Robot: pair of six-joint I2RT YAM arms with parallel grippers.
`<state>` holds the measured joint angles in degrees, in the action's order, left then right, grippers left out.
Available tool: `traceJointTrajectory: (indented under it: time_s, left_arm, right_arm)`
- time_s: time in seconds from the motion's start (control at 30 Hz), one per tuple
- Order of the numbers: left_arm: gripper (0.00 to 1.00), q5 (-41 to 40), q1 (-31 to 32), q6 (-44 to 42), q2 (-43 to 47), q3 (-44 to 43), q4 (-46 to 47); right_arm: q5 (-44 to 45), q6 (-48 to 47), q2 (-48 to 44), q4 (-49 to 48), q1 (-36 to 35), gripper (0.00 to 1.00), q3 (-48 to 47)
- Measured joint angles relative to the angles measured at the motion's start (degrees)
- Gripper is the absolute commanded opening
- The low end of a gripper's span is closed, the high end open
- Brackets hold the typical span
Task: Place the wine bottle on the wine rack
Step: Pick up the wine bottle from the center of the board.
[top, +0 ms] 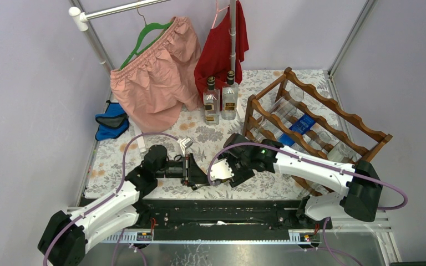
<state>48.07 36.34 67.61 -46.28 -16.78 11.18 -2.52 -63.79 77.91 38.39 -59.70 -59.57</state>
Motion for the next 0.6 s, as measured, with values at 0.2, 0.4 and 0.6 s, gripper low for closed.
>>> traceJointTrajectory:
  time_s: [0.2,0.4,0.6]
  left_arm:
    - [0.25,1.1,0.0,0.0,-1.7,0.3,2.2]
    - [0.37,2.1,0.0,0.0,-3.0,0.5,3.7]
    - [0.5,2.6,0.0,-0.1,-3.4,0.5,4.4]
  right_arm:
    - [-0.1,0.6,0.1,0.9,0.0,0.0,0.0]
    - [-0.2,0.7,0.2,1.4,0.0,0.0,0.0]
    - [-0.5,0.8,0.3,1.6,0.0,0.0,0.0]
